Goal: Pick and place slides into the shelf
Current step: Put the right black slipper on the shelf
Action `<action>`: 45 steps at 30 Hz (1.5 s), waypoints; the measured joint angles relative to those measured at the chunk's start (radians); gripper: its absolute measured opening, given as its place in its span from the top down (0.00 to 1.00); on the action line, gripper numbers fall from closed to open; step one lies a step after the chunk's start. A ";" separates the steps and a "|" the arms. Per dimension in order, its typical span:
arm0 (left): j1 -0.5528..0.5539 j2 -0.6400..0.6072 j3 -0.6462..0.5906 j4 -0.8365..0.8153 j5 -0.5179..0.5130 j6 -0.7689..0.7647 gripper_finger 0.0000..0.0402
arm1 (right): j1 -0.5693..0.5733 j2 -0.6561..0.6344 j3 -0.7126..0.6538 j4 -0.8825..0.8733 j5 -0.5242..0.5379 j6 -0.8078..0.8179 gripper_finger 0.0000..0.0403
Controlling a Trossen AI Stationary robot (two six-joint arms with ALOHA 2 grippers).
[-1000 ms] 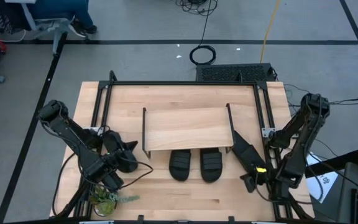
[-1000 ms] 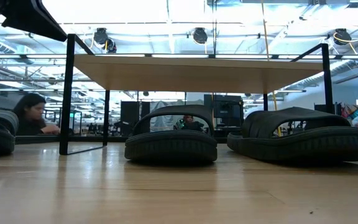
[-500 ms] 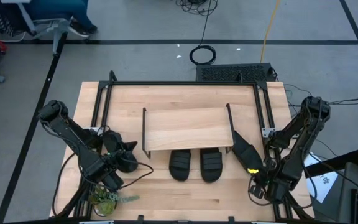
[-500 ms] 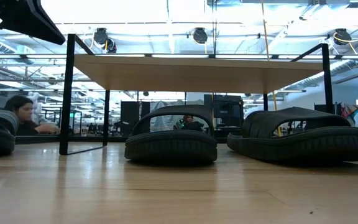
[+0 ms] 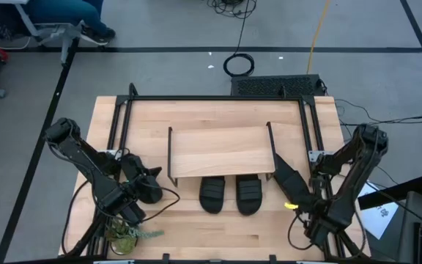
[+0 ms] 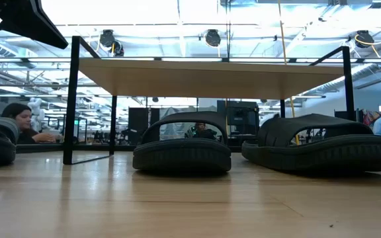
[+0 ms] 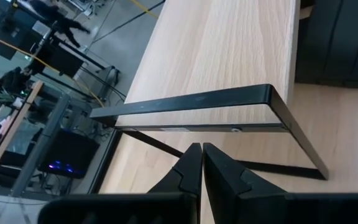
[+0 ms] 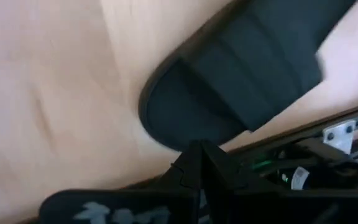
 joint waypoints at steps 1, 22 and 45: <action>0.000 0.000 0.000 0.000 0.000 -0.005 0.95 | 0.000 0.011 -0.007 0.013 -0.023 -0.021 1.00; 0.000 0.000 0.000 0.001 0.056 -0.071 0.95 | -0.035 0.028 -0.058 0.048 0.080 -0.125 0.54; 0.000 0.000 0.000 0.000 0.073 -0.094 0.95 | 0.056 0.459 -0.036 -0.077 0.365 0.000 0.44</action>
